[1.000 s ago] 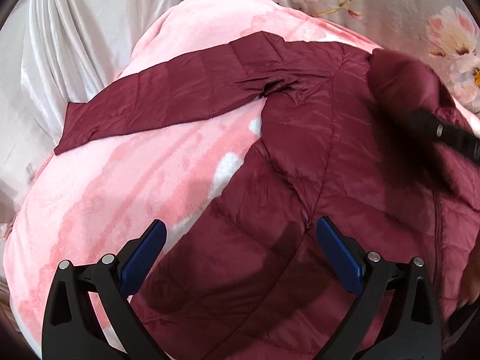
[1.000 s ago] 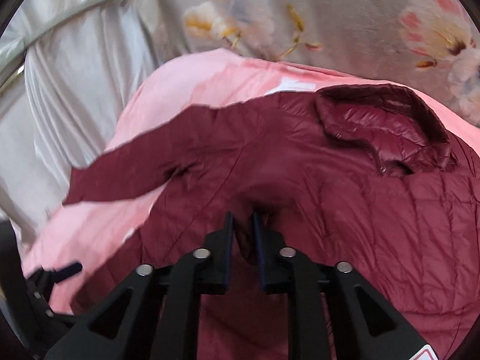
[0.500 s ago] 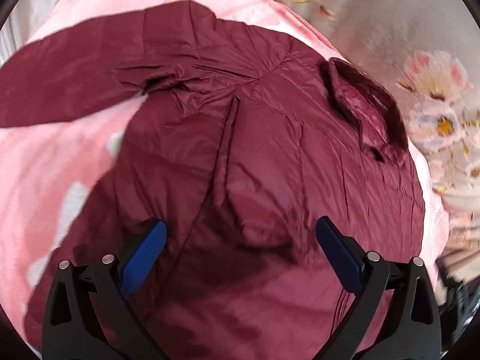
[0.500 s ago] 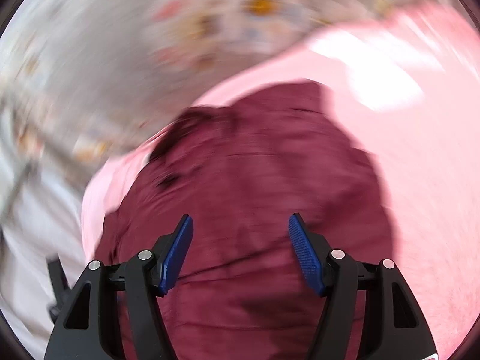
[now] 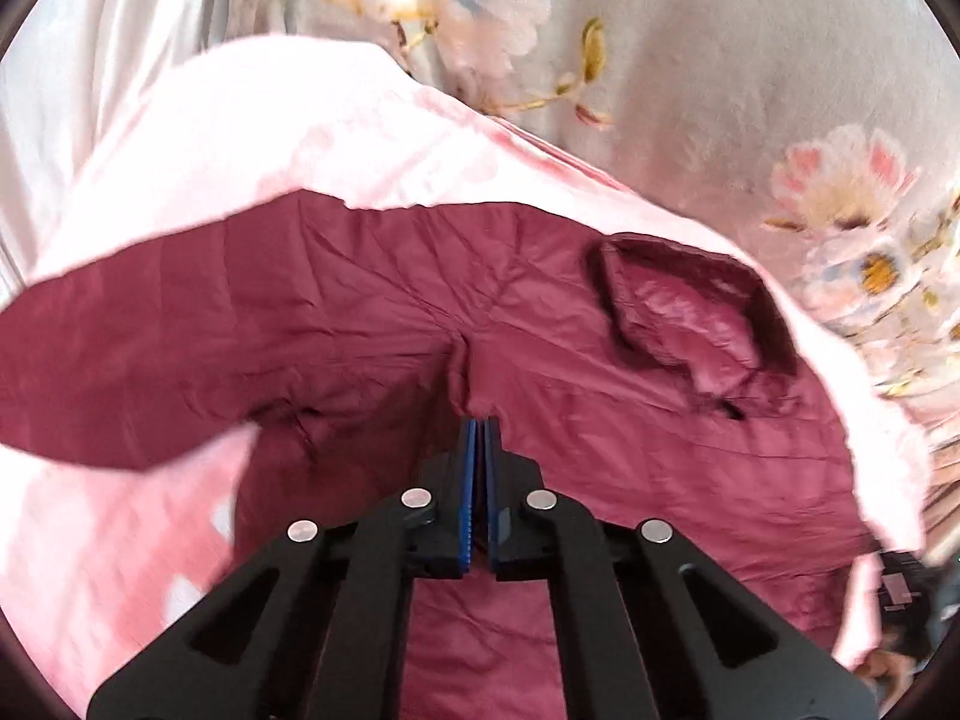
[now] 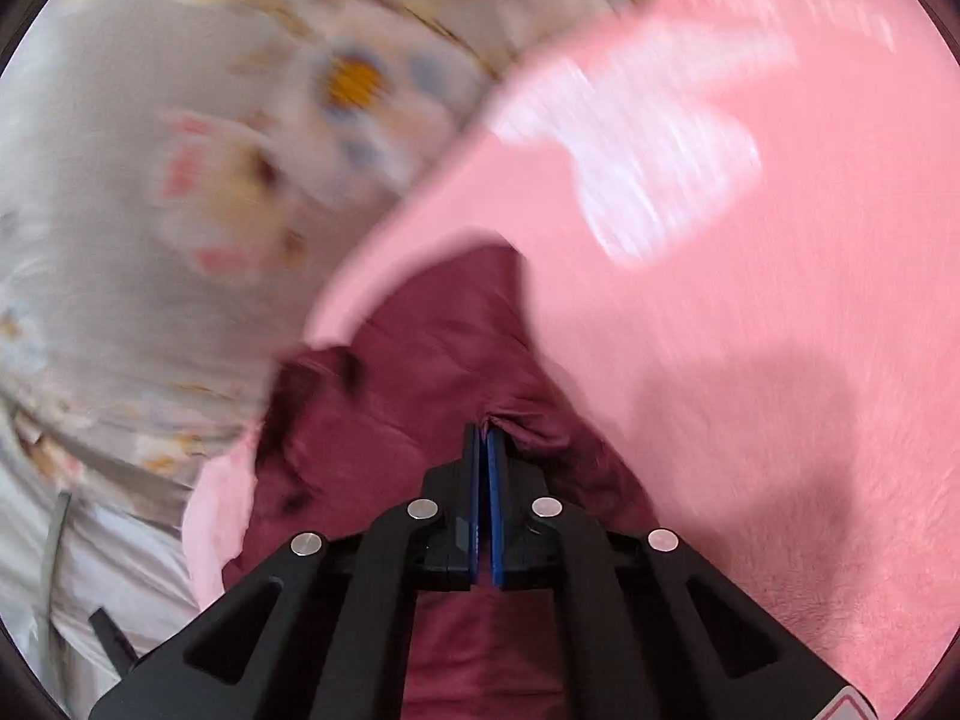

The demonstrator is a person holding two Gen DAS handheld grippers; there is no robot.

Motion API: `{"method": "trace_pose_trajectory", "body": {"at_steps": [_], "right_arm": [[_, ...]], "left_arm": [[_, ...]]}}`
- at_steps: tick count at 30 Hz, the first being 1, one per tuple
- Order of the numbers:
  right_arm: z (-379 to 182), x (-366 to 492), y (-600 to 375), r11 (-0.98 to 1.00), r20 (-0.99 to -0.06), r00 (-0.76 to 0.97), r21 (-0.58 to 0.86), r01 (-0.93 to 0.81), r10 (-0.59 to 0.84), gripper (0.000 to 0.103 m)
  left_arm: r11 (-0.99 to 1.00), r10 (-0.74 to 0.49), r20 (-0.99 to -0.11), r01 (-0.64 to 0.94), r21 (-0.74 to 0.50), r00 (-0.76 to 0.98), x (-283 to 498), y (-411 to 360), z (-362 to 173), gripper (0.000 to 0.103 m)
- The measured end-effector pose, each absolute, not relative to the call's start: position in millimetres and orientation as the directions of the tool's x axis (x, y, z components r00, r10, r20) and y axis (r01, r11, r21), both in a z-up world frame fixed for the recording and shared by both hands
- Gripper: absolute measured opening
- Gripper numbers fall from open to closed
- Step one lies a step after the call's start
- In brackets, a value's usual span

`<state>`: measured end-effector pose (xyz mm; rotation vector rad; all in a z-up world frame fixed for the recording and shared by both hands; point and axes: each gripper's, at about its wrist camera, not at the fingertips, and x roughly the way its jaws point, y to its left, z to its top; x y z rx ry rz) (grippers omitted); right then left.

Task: Fold large clothes

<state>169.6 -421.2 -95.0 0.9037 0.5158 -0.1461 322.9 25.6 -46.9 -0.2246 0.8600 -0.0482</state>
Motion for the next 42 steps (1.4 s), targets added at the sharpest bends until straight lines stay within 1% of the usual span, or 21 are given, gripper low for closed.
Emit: {"method": "trace_pose_trajectory", "body": {"at_steps": [1, 3, 4, 6, 8, 10, 13, 15, 16, 17, 18, 19, 20, 22, 24, 26, 27, 30, 34, 39, 42], "right_arm": [[-87.7, 166.2, -416.3, 0.654, -0.486, 0.872, 0.678, 0.336, 0.057, 0.002], [-87.1, 163.8, -409.5, 0.701, -0.53, 0.848, 0.603, 0.381, -0.006, 0.002], [-97.0, 166.6, -409.5, 0.712, -0.581, 0.813, 0.563, 0.42, -0.021, 0.002], [-113.5, 171.4, -412.2, 0.704, -0.634, 0.773, 0.545, 0.455, -0.009, 0.002], [-132.3, 177.8, -411.0, 0.716, -0.688, 0.725, 0.518, 0.468, 0.023, 0.002], [-133.5, 178.5, -408.5, 0.734, -0.698, 0.716, 0.492, 0.469, 0.01, 0.002], [-119.1, 175.8, -402.6, 0.761, -0.722, 0.689, 0.417, 0.498, -0.055, 0.008], [-104.7, 163.9, -393.7, 0.776, -0.716, 0.691, 0.375, 0.507, -0.105, 0.01], [-94.0, 155.6, -386.2, 0.791, -0.7, 0.699, 0.342, 0.507, -0.146, 0.012], [-85.6, 150.9, -378.1, 0.807, -0.687, 0.707, 0.315, 0.5, -0.17, 0.012], [-75.4, 148.3, -364.3, 0.837, -0.672, 0.723, 0.296, 0.461, -0.161, 0.012], [-70.8, 151.0, -353.1, 0.843, -0.698, 0.701, 0.286, 0.456, -0.142, 0.012], [-67.6, 156.1, -339.8, 0.869, -0.704, 0.703, 0.283, 0.407, -0.1, 0.012], [-67.6, 172.2, -303.5, 0.919, -0.722, 0.692, 0.282, 0.275, 0.014, 0.012], [-74.6, 189.6, -278.5, 0.931, -0.733, 0.673, 0.308, 0.194, 0.102, 0.012], [-83.9, 206.7, -263.2, 0.938, -0.75, 0.648, 0.304, 0.165, 0.129, 0.012], [-95.0, 226.7, -252.4, 0.943, -0.774, 0.616, 0.295, 0.152, 0.143, 0.012], [-108.7, 238.6, -244.3, 0.949, -0.794, 0.591, 0.28, 0.146, 0.143, 0.012], [-116.5, 236.2, -242.7, 0.952, -0.787, 0.602, 0.269, 0.144, 0.131, 0.01], [-119.0, 228.5, -232.6, 0.966, -0.769, 0.633, 0.223, 0.134, 0.089, 0.01], [-117.4, 230.8, -226.2, 0.976, -0.769, 0.638, 0.171, 0.134, 0.047, 0.01]], "left_arm": [[0.979, -0.114, -0.759, -0.059, -0.196, 0.642, 324.7, 27.5, -55.3, 0.0], [0.984, -0.067, -0.799, -0.093, -0.152, 0.597, 330.4, 28.6, -81.2, 0.0], [0.982, -0.074, -0.814, -0.1, -0.16, 0.575, 330.9, 30.9, -90.9, 0.0], [0.979, -0.097, -0.834, -0.099, -0.179, 0.543, 329.1, 32.9, -108.3, 0.0], [0.989, -0.056, -0.819, -0.082, -0.125, 0.571, 322.5, 25.3, -107.2, 0.0], [0.992, -0.045, -0.821, -0.069, -0.102, 0.57, 321.7, 19.8, -104.4, 0.0], [0.986, -0.086, -0.821, -0.068, -0.15, 0.565, 316.7, 25.1, -92.6, 0.0], [0.981, -0.117, -0.8, -0.057, -0.186, 0.589, 304.9, 30.6, -73.5, 0.0], [0.979, -0.139, -0.789, -0.038, -0.202, 0.598, 298.2, 29.4, -65.2, 0.005], [0.976, -0.165, -0.781, -0.015, -0.218, 0.603, 291.8, 25.1, -56.5, 0.017], [0.971, -0.205, -0.776, 0.024, -0.238, 0.597, 282.9, 18.0, -50.7, 0.025], [0.966, -0.236, -0.777, 0.056, -0.251, 0.583, 276.1, 10.3, -49.7, 0.039], [0.961, -0.268, -0.786, 0.096, -0.259, 0.557, 267.3, -0.4, -52.5, 0.042], [0.957, -0.291, -0.81, 0.141, -0.255, 0.51, 254.9, -18.9, -65.5, 0.041], [0.966, -0.258, -0.83, 0.128, -0.224, 0.495, 256.8, -29.5, -81.8, 0.041], [0.975, -0.22, -0.841, 0.1, -0.196, 0.494, 262.6, -34.6, -92.3, 0.041], [0.978, -0.21, -0.845, 0.089, -0.191, 0.492, 266.9, -35.3, -95.8, 0.041], [0.982, -0.185, -0.847, 0.07, -0.173, 0.499, 272.9, -33.3, -101.6, 0.041], [0.984, -0.176, -0.832, 0.079, -0.158, 0.526, 270.3, -33.6, -109.0, 0.041], [0.995, -0.097, -0.787, 0.09, -0.053, 0.609, 252.8, -46.0, -115.7, 0.042], [0.996, -0.072, -0.77, 0.086, -0.023, 0.633, 250.4, -50.1, -116.9, 0.042]]}}
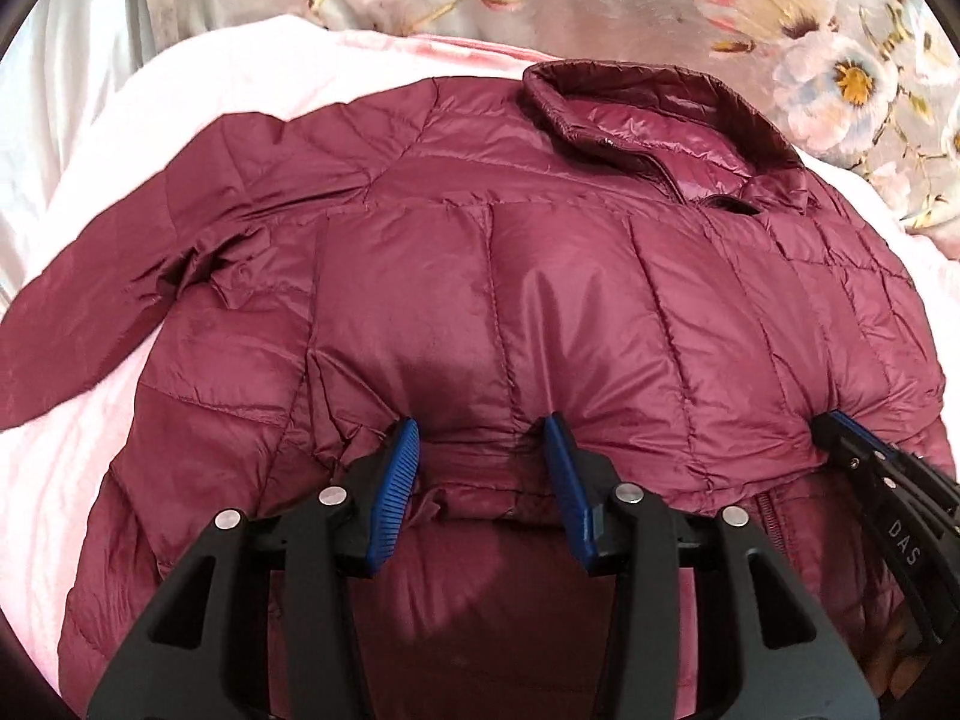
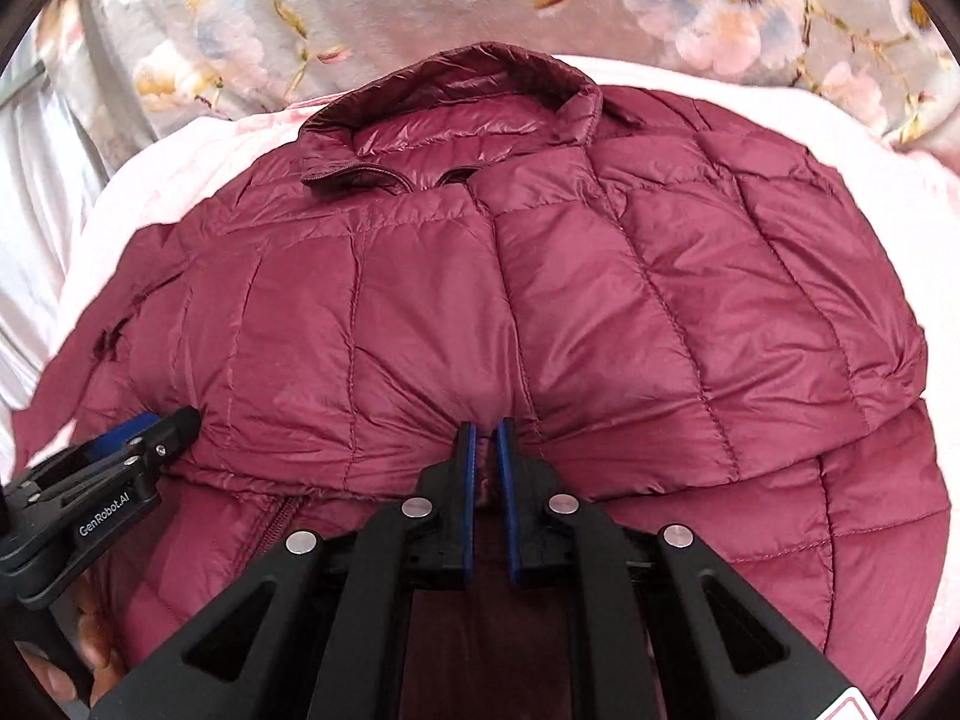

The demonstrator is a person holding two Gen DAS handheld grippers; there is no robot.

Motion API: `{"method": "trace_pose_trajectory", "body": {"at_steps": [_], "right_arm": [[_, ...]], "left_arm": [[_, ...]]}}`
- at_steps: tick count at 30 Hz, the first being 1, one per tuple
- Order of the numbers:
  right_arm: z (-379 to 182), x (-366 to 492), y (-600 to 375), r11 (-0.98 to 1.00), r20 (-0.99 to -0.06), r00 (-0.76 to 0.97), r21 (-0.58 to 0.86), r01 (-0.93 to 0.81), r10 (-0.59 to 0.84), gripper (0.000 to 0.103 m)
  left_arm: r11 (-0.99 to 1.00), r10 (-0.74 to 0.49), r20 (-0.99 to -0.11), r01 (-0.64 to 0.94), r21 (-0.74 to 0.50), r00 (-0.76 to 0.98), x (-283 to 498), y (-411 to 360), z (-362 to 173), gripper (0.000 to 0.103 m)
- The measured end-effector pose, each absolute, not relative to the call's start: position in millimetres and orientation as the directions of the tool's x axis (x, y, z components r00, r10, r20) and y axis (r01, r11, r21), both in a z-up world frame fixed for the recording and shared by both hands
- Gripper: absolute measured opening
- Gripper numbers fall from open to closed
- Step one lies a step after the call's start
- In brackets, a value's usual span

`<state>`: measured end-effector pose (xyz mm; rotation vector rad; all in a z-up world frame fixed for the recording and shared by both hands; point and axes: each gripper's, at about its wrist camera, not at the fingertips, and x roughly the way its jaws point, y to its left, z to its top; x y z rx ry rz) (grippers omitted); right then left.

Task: Fold large clothes
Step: 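Open the right tool and withdraw it from the folded sleeve, then grasp the other sleeve with the left tool and fold it across the body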

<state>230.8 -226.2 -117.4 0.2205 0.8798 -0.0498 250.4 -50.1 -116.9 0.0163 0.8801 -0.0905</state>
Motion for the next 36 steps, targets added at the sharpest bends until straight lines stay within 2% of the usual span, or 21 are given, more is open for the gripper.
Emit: {"method": "trace_pose_trajectory", "body": {"at_steps": [4, 9, 12, 18, 20, 22, 23, 24, 25, 26, 27, 29, 32, 36], "right_arm": [[-115.6, 231.8, -227.4, 0.974, -0.769, 0.637, 0.18, 0.135, 0.053, 0.01], [-96.4, 236.3, -236.3, 0.937, -0.757, 0.64, 0.306, 0.171, 0.13, 0.012], [-109.9, 246.5, -227.9, 0.95, -0.808, 0.581, 0.252, 0.184, 0.101, 0.012], [-110.5, 226.1, -204.1, 0.98, -0.801, 0.598, 0.115, 0.16, -0.004, 0.011], [-106.2, 231.1, -200.5, 0.982, -0.818, 0.575, 0.083, 0.172, -0.032, 0.011], [-93.2, 224.8, -196.8, 0.977, -0.807, 0.591, 0.125, 0.171, 0.0, 0.011], [-85.0, 218.4, -192.2, 0.977, -0.79, 0.613, 0.148, 0.152, 0.024, 0.011], [-79.5, 212.1, -186.8, 0.979, -0.78, 0.624, 0.152, 0.137, 0.034, 0.011], [-74.0, 204.7, -179.2, 0.981, -0.77, 0.637, 0.154, 0.114, 0.047, 0.012], [-70.5, 196.7, -170.9, 0.984, -0.761, 0.645, 0.159, 0.085, 0.067, 0.015], [-69.3, 191.7, -165.2, 0.984, -0.758, 0.647, 0.164, 0.068, 0.082, 0.019], [-69.6, 180.5, -154.7, 0.982, -0.755, 0.644, 0.188, 0.034, 0.122, 0.032], [-75.1, 165.0, -139.1, 0.973, -0.761, 0.622, 0.231, -0.008, 0.185, 0.033], [-76.9, 155.3, -124.3, 0.969, -0.765, 0.607, 0.243, -0.035, 0.214, 0.035]], "left_arm": [[0.996, -0.069, -0.762, 0.086, -0.017, 0.644, 251.8, -52.7, -118.1, 0.043], [0.996, -0.076, -0.76, 0.084, -0.028, 0.645, 249.2, -50.3, -118.0, 0.044], [0.996, -0.072, -0.763, 0.083, -0.025, 0.642, 248.0, -51.2, -117.9, 0.044], [0.995, -0.094, -0.771, 0.092, -0.045, 0.63, 235.1, -47.8, -115.4, 0.045], [0.992, -0.128, -0.779, 0.093, -0.089, 0.614, 233.4, -41.4, -111.6, 0.046], [0.98, -0.189, -0.771, 0.071, -0.185, 0.608, 228.0, -20.0, -98.7, 0.046], [0.974, -0.205, -0.76, 0.052, -0.22, 0.617, 224.8, -8.1, -91.7, 0.056], [0.965, -0.208, -0.736, 0.013, -0.262, 0.644, 218.9, 15.3, -79.7, 0.064], [0.959, -0.197, -0.718, -0.02, -0.282, 0.667, 214.7, 34.3, -72.0, 0.08], [0.951, -0.179, -0.699, -0.06, -0.303, 0.692, 210.4, 56.5, -64.6, 0.087], [0.938, -0.139, -0.68, -0.126, -0.324, 0.72, 205.6, 89.2, -57.5, 0.089], [0.909, -0.06, -0.683, -0.244, -0.339, 0.728, 202.7, 142.6, -55.3, 0.091], [0.815, 0.044, -0.731, -0.447, -0.368, 0.681, 202.2, 230.7, -71.9, 0.091], [0.632, 0.084, -0.757, -0.622, -0.462, 0.648, 192.3, 320.8, -100.9, 0.089]]}}
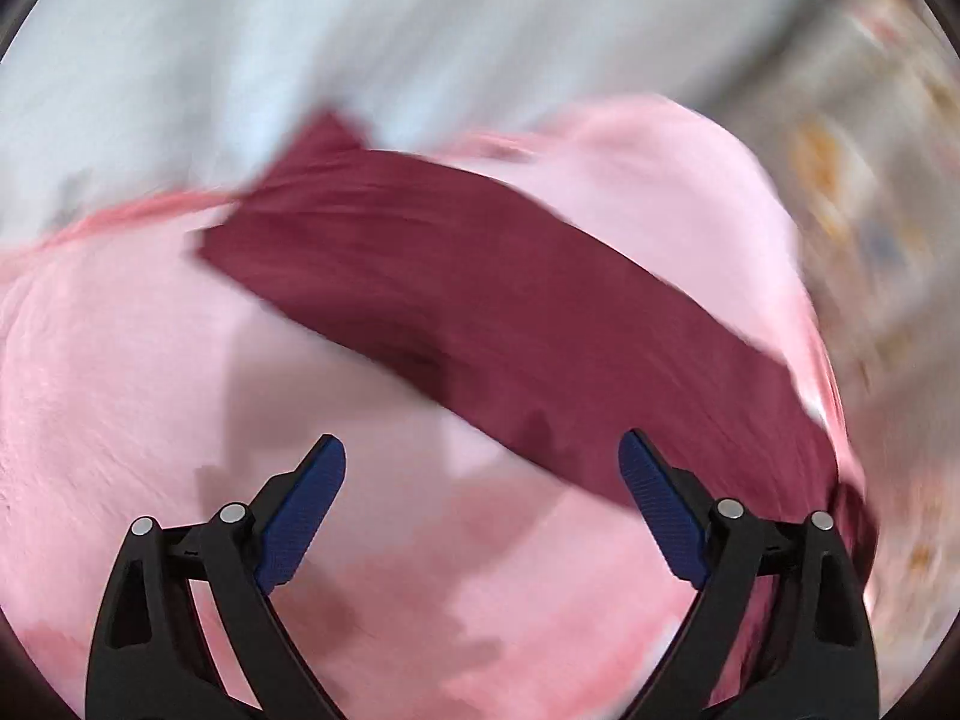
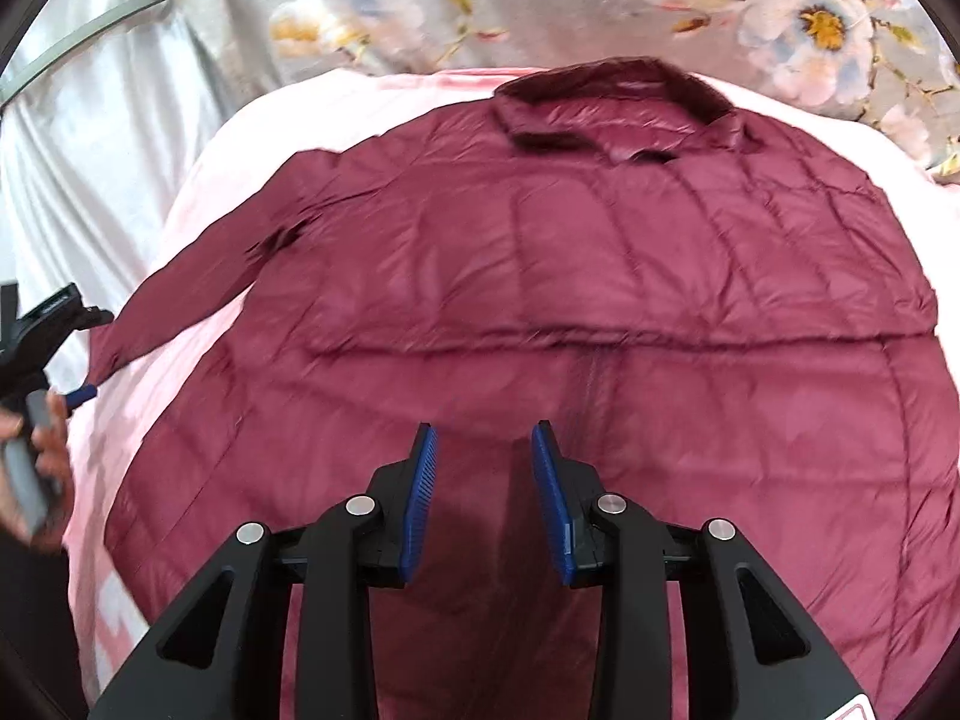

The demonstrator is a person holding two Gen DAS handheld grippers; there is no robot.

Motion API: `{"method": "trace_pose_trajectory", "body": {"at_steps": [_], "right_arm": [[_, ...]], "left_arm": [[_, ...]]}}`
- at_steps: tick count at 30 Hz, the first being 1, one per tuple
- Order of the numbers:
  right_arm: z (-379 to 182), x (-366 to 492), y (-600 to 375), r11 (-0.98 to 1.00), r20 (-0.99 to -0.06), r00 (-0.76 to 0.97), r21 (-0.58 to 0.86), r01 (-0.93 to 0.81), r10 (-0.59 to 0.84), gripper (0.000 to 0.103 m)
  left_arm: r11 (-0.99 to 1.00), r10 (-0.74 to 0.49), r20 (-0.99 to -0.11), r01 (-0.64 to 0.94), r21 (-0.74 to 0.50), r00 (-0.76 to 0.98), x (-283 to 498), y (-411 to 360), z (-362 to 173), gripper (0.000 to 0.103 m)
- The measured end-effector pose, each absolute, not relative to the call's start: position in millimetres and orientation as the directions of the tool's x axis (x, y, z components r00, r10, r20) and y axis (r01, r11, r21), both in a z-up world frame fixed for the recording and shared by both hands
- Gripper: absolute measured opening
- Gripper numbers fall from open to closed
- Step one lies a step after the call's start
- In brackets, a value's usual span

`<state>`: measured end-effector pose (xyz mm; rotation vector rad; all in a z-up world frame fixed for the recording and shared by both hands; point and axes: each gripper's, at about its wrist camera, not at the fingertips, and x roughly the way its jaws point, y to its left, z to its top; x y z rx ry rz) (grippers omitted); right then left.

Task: Fold large clothes

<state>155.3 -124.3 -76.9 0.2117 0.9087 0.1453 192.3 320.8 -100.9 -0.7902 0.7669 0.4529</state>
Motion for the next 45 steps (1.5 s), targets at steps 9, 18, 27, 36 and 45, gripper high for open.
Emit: {"method": "trace_pose_trajectory", "body": {"at_steps": [9, 18, 27, 36, 45], "right_arm": [[-77.0, 140.4, -126.6, 0.968, -0.769, 0.606, 0.251, -0.008, 0.204, 0.046], [-79.9, 130.4, -153.3, 0.957, -0.76, 0.626, 0.28, 0.069, 0.177, 0.047], [-82.9, 116.4, -203.9, 0.942, -0.758, 0.643, 0.283, 0.179, 0.106, 0.047], [-79.9, 106.7, -253.7, 0.913, -0.749, 0.661, 0.302, 0.274, 0.049, 0.049], [-53.6, 171.3, -269.4, 0.882, -0.698, 0.704, 0.406, 0.238, 0.131, 0.061]], "left_arm": [[0.608, 0.029, -0.76, -0.615, -0.502, 0.649, 233.3, 350.6, -106.9, 0.006], [0.911, -0.109, -0.567, -0.146, -0.386, 0.816, 265.6, 158.6, 23.2, 0.003], [0.891, -0.453, -0.589, 0.365, -0.27, 0.67, 239.8, -99.7, 25.8, 0.006], [0.832, -0.551, -0.658, 0.403, -0.381, 0.513, 218.7, -125.7, -32.6, 0.068], [0.872, -0.367, -0.691, -0.029, -0.489, 0.623, 275.6, 33.9, -48.2, 0.076]]}}
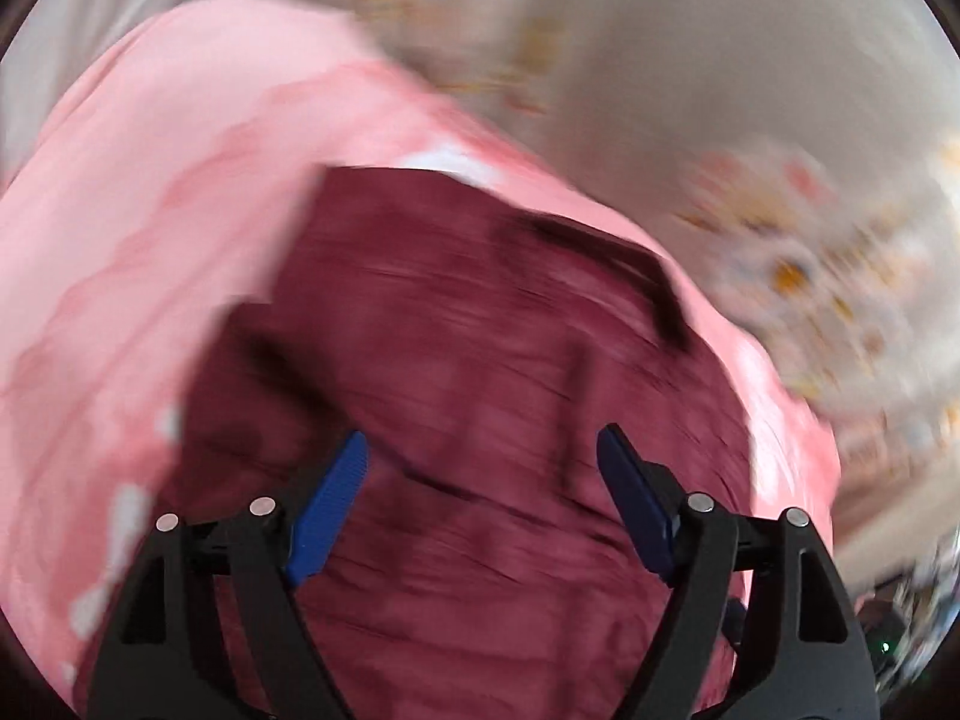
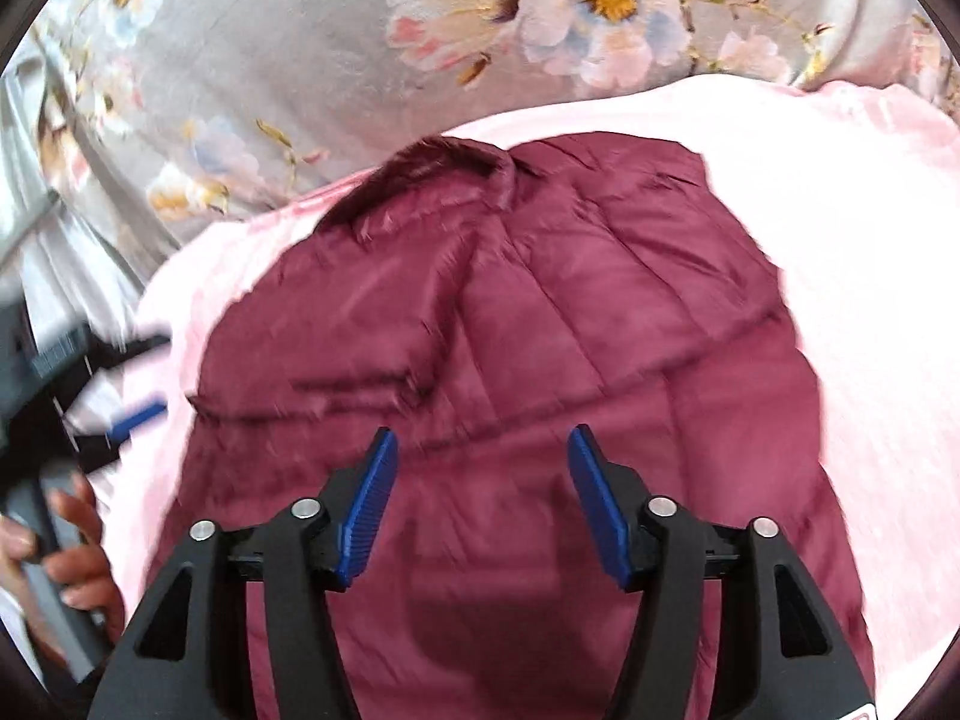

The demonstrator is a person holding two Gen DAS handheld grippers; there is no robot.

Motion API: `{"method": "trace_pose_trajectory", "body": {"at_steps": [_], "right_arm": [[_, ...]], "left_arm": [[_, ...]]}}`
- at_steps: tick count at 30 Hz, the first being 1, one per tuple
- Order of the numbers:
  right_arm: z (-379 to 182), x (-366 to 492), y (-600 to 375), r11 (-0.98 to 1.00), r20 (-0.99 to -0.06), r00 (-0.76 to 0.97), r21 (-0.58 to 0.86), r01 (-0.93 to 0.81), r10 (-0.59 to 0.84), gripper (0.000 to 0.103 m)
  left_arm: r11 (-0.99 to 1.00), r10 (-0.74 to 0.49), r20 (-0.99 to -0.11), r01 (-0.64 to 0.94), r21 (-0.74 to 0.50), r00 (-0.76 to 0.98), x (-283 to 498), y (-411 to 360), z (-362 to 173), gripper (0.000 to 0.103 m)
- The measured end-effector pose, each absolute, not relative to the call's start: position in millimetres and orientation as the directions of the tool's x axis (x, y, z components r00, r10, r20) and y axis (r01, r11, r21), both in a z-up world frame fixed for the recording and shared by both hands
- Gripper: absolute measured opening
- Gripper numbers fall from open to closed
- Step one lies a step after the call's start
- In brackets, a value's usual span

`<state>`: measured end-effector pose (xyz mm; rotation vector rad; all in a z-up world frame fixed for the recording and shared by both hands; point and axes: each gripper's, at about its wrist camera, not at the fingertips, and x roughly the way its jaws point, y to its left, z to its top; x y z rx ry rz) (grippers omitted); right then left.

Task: Fold large clothes

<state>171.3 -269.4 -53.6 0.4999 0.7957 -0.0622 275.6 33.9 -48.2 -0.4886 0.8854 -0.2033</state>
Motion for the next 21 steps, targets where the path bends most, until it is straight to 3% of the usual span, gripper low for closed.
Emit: {"method": "trace_pose_trajectory", "body": {"at_steps": [3, 5, 10, 12, 17, 21], "right_arm": [[-45.3, 200.5, -249.5, 0.92, -0.701, 0.704, 0.342, 0.192, 0.114, 0.063], [-44.8, 221.7, -224.6, 0.959, -0.702, 0.705, 0.256, 0.118, 0.101, 0.073], [-72.6, 257.2, -187.4, 0.996, -0.75, 0.661, 0.073, 0.045, 0.025, 0.069], [-76.2, 253.3, -204.4, 0.989, -0.736, 0.672, 0.028, 0.147, -0.079, 0.068], [-84.1, 192.3, -305.3, 0.845, -0.75, 0.646, 0.25, 0.473, -0.139, 0.07], [-87.8, 156.4, -339.7, 0.778, -0.743, 0.662, 0.358, 0.516, -0.098, 0.072]], "left_arm": [[0.855, -0.31, -0.718, -0.146, -0.497, 0.623, 294.3, 69.3, -63.9, 0.076], [0.861, -0.279, -0.738, -0.18, -0.476, 0.615, 306.0, 78.1, -71.6, 0.076], [0.906, -0.194, -0.809, -0.215, -0.365, 0.555, 333.0, 68.5, -101.0, 0.075], [0.92, -0.16, -0.831, -0.225, -0.322, 0.534, 336.0, 66.9, -113.1, 0.072], [0.937, -0.133, -0.823, -0.2, -0.286, 0.552, 332.4, 68.0, -118.8, 0.072], [0.935, -0.141, -0.823, -0.2, -0.293, 0.55, 328.6, 68.5, -114.5, 0.072]]}}
